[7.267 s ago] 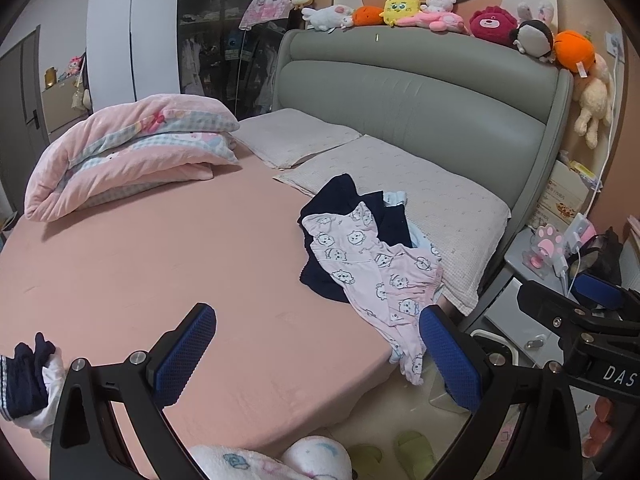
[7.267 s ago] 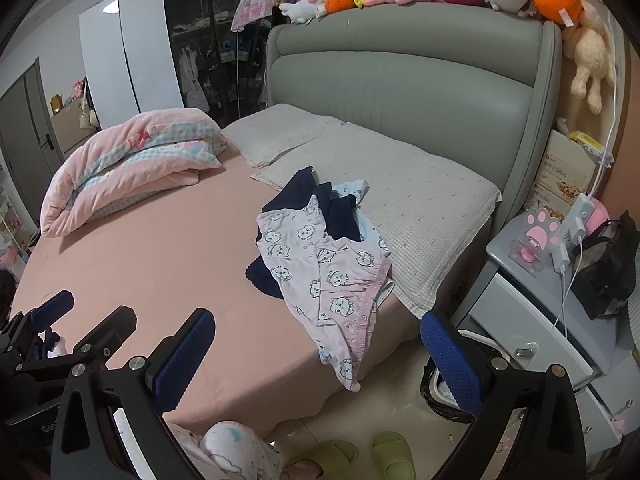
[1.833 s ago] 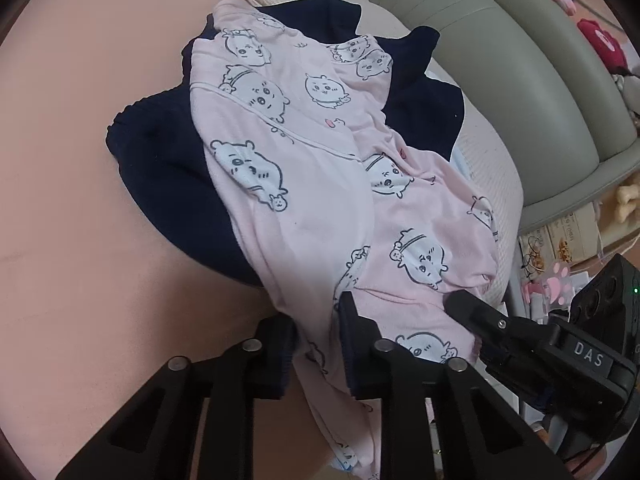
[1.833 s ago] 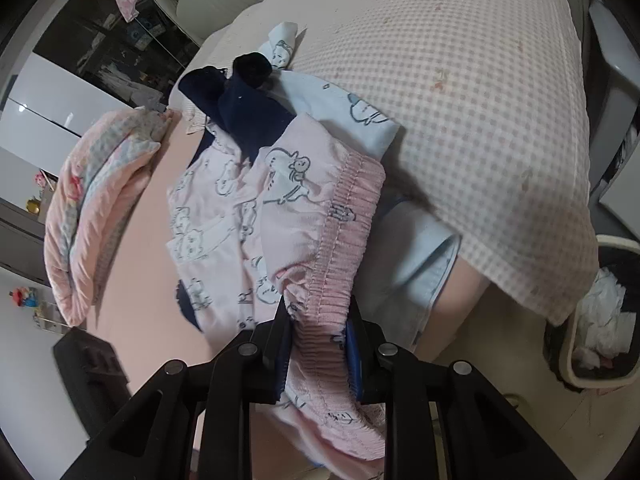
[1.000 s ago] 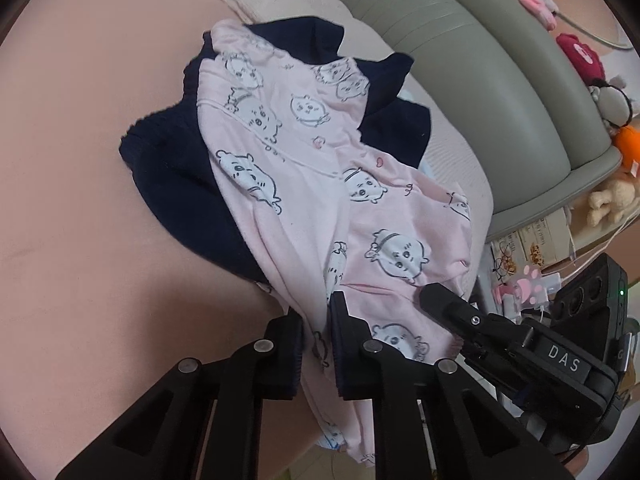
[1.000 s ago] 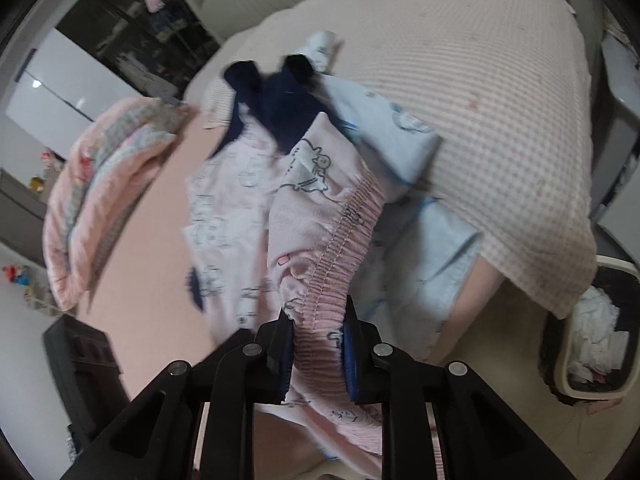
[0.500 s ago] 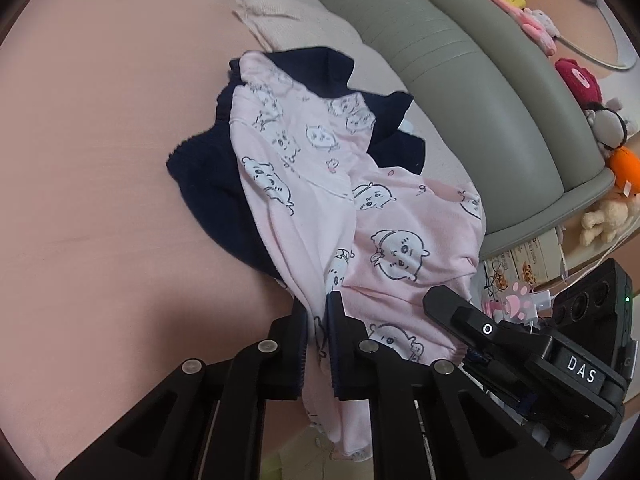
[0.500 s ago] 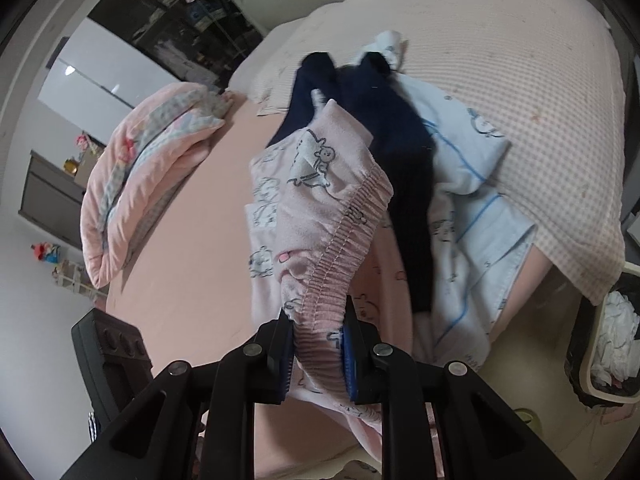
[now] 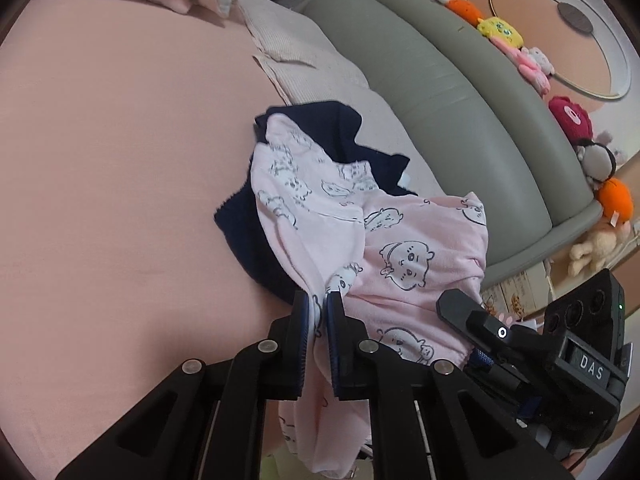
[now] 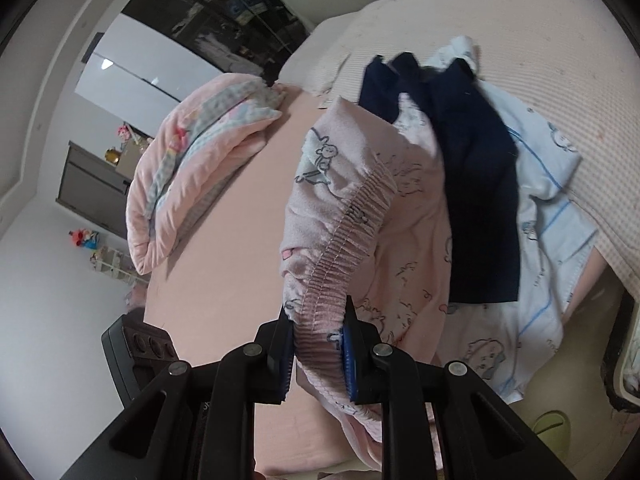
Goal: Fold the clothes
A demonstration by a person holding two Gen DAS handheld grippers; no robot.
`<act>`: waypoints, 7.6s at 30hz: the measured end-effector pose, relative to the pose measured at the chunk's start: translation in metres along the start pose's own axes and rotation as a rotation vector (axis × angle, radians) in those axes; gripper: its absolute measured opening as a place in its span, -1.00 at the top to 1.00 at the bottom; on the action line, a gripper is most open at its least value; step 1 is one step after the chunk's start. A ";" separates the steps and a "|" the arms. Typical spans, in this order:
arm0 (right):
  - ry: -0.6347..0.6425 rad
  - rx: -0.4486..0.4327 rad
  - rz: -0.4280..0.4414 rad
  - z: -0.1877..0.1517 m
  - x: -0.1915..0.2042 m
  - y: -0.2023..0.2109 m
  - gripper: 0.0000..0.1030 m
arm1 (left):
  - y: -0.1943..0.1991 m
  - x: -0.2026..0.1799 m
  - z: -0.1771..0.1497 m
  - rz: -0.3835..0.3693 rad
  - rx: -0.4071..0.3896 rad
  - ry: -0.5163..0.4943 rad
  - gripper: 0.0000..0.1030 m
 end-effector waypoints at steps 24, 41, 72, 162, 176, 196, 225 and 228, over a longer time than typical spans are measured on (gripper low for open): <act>0.084 0.048 0.028 -0.008 0.064 -0.010 0.64 | 0.038 0.000 0.006 0.025 0.043 -0.044 -0.60; 0.133 0.069 0.038 -0.006 0.079 0.000 0.64 | 0.028 -0.046 -0.022 0.004 0.076 -0.241 -0.60; 0.023 0.013 0.069 0.002 0.088 0.031 0.10 | 0.044 -0.029 -0.022 0.127 -0.008 -0.250 0.54; 0.688 -0.005 -0.250 -0.042 0.057 -0.063 0.64 | 0.051 0.001 0.004 0.185 0.149 -0.319 -0.47; 0.654 0.023 -0.159 -0.040 0.064 -0.063 0.64 | 0.017 0.020 0.010 0.105 0.226 -0.274 -0.47; 0.443 0.170 0.219 -0.040 0.101 -0.071 0.64 | 0.026 0.014 0.017 0.153 0.079 -0.304 0.69; 0.609 0.271 0.223 -0.110 0.206 -0.112 0.64 | 0.140 0.082 0.053 0.405 -0.136 -0.180 0.76; 0.641 0.281 0.234 -0.120 0.218 -0.114 0.64 | 0.150 0.084 0.052 0.415 -0.138 -0.193 0.76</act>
Point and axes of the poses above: each gripper's, at about its wrist camera, not at the fingertips, and y roughly against the way its jaws point, x to its left, z to its top, the point moved 5 cm from there along -y, roughly the way its jaws point, and after that the axes turned 11 degrees about -x, right-handed, at the moved point
